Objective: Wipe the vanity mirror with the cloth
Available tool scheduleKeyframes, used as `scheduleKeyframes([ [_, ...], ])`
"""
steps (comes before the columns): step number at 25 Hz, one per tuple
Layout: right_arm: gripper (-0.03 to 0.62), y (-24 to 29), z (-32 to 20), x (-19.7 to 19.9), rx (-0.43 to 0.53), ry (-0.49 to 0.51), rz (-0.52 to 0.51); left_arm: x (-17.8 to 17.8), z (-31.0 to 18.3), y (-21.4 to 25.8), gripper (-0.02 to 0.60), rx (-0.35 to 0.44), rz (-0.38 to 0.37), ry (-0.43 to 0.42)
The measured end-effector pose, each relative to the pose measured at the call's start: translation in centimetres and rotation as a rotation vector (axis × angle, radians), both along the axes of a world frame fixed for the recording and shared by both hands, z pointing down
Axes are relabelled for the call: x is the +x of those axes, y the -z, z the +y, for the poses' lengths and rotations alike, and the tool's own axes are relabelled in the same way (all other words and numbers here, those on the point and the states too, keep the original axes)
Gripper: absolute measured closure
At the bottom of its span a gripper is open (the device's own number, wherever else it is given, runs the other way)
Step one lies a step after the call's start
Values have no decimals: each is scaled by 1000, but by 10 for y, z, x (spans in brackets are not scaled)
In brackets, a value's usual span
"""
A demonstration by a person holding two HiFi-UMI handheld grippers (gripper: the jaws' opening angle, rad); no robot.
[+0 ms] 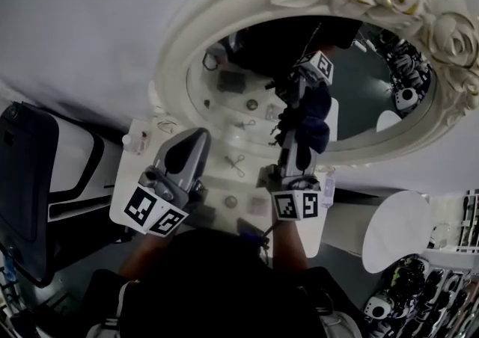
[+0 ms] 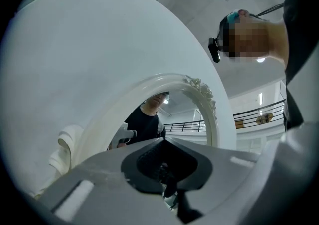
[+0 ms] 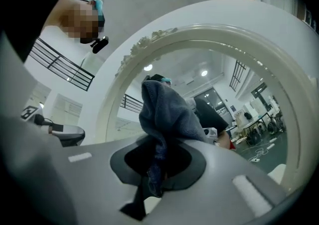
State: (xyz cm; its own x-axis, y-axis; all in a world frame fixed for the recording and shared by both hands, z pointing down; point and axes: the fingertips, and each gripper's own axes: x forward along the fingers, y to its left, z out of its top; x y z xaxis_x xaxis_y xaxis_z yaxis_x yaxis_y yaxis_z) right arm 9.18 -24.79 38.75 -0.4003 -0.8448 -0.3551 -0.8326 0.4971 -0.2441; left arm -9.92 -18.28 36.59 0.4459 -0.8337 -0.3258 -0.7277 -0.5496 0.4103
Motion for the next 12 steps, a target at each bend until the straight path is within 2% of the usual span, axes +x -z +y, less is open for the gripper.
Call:
scheduleKeyframes([
  [12, 554, 11, 1, -97, 58, 165, 46, -43, -1, -6, 578, -7, 32, 55],
])
